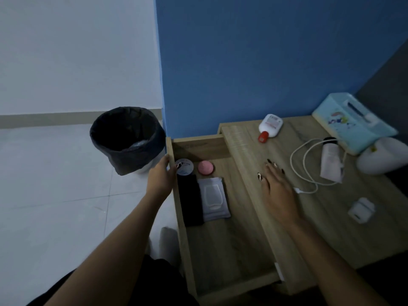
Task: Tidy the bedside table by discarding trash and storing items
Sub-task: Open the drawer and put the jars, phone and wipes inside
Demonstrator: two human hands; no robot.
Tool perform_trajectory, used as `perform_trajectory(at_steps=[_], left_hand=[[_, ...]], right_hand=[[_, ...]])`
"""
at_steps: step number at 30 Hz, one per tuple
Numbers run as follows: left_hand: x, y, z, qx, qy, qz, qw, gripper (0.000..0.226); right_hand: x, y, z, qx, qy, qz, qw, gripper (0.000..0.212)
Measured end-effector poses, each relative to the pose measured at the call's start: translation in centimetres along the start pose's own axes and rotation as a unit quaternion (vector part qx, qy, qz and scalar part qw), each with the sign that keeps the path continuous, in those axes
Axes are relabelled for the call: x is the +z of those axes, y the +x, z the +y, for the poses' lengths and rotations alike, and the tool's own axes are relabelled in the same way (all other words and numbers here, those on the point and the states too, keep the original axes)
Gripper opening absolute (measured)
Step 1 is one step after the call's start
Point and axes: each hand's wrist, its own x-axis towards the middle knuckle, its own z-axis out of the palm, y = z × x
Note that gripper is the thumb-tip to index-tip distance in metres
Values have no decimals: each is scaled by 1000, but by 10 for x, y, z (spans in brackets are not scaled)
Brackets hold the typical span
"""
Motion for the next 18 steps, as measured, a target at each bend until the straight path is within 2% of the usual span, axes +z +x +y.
perform_trajectory(at_steps=[4, 18], left_hand=[[0, 3, 5, -4, -2, -5, 1000, 41], [19, 2, 22, -57, -48, -4, 997, 42]], right_hand=[[1, -1, 7, -11, -43, -1, 999, 50], [-2, -4, 0, 5, -21, 4, 1000, 46]])
